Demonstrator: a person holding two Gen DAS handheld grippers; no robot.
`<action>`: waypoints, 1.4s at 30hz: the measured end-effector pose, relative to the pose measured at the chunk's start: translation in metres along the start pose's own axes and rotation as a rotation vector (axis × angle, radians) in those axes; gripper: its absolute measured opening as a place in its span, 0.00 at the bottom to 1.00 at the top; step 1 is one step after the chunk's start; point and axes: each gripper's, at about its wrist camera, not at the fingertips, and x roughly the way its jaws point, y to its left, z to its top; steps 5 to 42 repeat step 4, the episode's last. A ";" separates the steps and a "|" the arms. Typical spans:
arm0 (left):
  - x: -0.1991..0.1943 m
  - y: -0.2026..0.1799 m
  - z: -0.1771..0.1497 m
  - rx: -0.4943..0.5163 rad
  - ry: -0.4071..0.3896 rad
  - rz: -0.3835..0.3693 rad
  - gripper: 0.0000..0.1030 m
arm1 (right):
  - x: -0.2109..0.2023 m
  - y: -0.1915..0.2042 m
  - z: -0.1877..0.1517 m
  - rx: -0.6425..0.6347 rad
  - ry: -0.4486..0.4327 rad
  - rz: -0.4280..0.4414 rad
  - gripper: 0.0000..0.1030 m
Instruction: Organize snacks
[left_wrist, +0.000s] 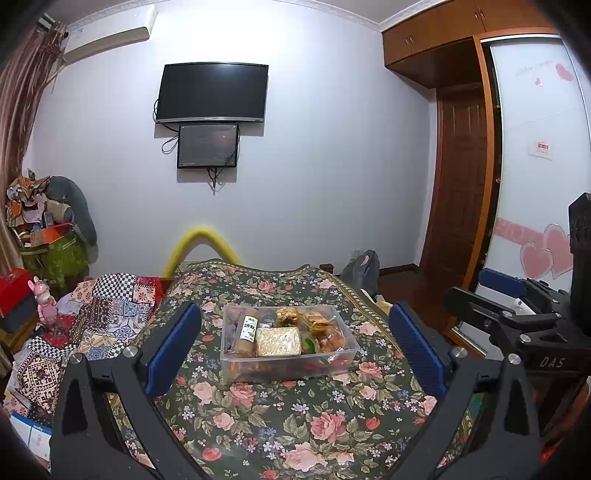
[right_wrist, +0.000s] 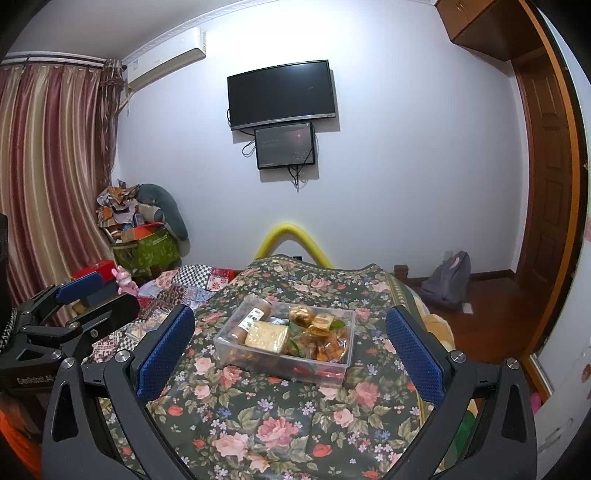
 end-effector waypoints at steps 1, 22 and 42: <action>0.000 0.000 0.000 0.001 0.000 0.000 1.00 | 0.000 0.000 -0.001 0.001 0.000 -0.001 1.00; 0.001 -0.001 -0.001 0.005 0.008 -0.001 1.00 | 0.001 -0.001 -0.001 0.004 0.003 -0.004 1.00; 0.001 -0.001 -0.001 0.005 0.008 -0.001 1.00 | 0.001 -0.001 -0.001 0.004 0.003 -0.004 1.00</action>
